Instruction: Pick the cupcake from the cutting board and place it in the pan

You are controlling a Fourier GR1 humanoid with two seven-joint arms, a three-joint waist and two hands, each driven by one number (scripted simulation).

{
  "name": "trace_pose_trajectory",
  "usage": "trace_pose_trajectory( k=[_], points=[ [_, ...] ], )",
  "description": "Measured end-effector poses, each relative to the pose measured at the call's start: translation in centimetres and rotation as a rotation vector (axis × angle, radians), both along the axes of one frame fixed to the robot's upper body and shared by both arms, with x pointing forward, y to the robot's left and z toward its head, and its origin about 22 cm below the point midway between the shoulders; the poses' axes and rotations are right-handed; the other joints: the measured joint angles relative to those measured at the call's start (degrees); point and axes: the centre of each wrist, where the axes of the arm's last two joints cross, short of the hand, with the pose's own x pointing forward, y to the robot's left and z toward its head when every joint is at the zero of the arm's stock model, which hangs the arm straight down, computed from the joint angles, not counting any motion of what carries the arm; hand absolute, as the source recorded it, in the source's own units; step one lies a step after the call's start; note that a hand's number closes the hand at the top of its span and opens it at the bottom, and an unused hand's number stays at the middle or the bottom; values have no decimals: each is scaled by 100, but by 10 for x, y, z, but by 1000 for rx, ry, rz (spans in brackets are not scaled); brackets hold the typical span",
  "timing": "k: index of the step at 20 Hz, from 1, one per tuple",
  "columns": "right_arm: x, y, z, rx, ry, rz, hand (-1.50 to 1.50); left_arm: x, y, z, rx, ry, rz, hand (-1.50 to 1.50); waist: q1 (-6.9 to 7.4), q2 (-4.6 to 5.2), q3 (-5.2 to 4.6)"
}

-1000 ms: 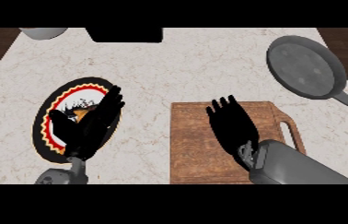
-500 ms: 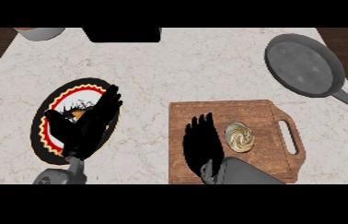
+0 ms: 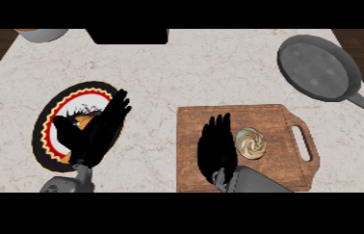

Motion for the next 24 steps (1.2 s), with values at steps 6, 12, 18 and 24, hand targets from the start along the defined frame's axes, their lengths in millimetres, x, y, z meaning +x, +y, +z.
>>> trace_pose_trajectory(
  k=[6,12,18,24],
  points=[
    [6,-12,1,-54,-37,-34,-150,1,5,-2,-3,2,1,0,16,10,3],
    [9,-23,-5,-113,-67,-60,-150,4,0,10,-2,-2,-3,0,31,15,4],
    [9,-40,-16,-135,-83,-38,150,4,-1,9,8,-7,-10,0,41,18,5],
    [19,-47,-20,-159,-116,78,150,5,-4,8,7,-2,-6,0,56,21,4]
  ],
)
